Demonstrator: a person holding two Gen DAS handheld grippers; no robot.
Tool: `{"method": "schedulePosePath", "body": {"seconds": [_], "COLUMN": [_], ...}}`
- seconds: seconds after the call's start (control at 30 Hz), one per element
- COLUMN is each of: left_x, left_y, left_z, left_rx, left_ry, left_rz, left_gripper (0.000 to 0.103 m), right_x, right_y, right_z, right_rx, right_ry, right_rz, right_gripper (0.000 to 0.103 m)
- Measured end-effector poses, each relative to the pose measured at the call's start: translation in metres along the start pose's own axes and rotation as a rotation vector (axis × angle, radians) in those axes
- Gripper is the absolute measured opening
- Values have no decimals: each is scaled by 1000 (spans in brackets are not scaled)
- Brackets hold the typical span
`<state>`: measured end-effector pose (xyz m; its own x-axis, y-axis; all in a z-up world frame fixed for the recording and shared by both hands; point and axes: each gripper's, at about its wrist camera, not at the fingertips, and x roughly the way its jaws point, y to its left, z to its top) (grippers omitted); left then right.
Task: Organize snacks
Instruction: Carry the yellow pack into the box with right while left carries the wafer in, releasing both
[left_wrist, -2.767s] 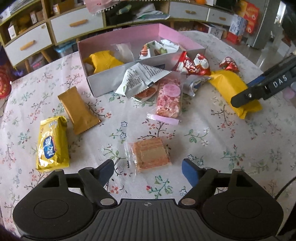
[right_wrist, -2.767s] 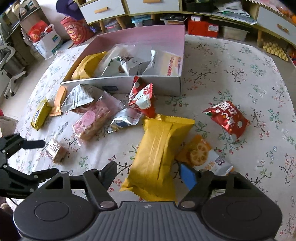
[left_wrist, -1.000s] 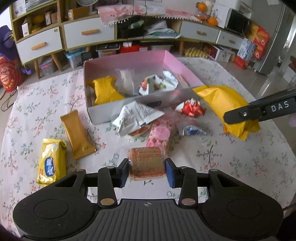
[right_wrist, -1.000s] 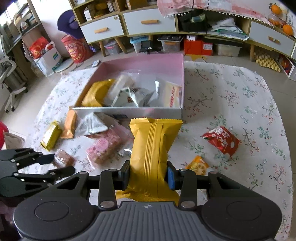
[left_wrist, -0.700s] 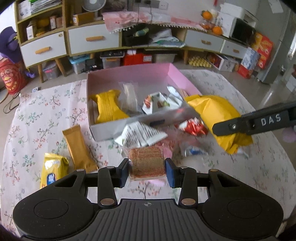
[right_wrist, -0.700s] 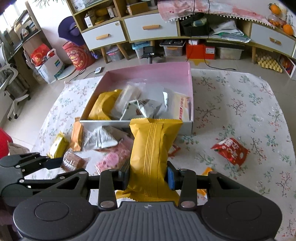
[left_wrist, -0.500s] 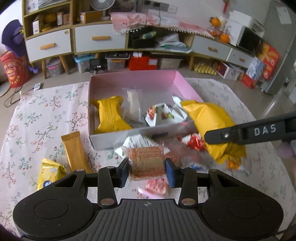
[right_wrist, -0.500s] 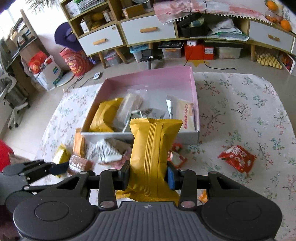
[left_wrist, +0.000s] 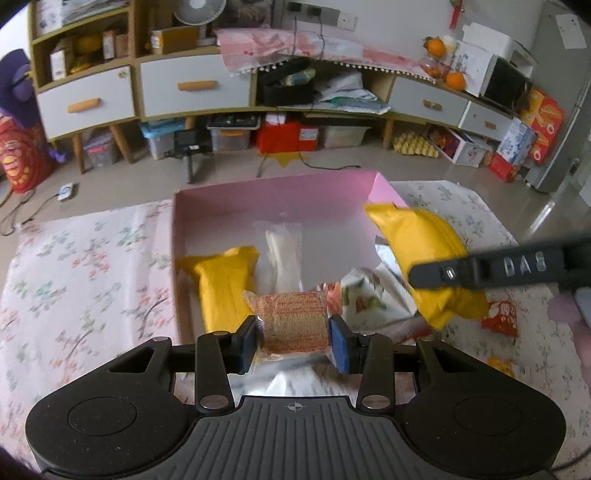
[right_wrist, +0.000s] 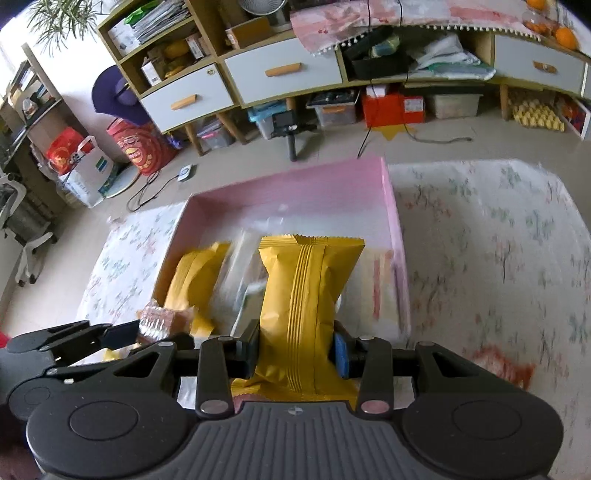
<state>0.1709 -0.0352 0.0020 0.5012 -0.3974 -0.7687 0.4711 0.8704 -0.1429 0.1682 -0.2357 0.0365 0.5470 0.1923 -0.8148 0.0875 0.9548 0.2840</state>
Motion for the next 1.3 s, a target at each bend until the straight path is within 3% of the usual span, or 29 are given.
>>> {"method": "schedulePosePath", "body": {"seconds": [0.17,0.33,0.77,1.07,1.3], "left_x": [25,42,69,69,72], "left_y": [1,-3,9,23,36], "left_z": [6,9,32,47,52], "left_rx": [10,44,17,-18,-20], "left_ry": [35,47,-52,-135,-120], "left_rz": [-31,-8,12,74,134], "left_gripper": [38,38,38,38,38], "right_x": [15,30,50,57,58], "right_y": [-11,-17,-37,-41,-40], "right_z": [17,18,28,28,29], "right_rx": [52,33,99,110,110], "right_ry": [-47,-89,-135,-149,-154], "right_rz": [33,20,33,32,43], "right_gripper": [14,14,14,15,16]}}
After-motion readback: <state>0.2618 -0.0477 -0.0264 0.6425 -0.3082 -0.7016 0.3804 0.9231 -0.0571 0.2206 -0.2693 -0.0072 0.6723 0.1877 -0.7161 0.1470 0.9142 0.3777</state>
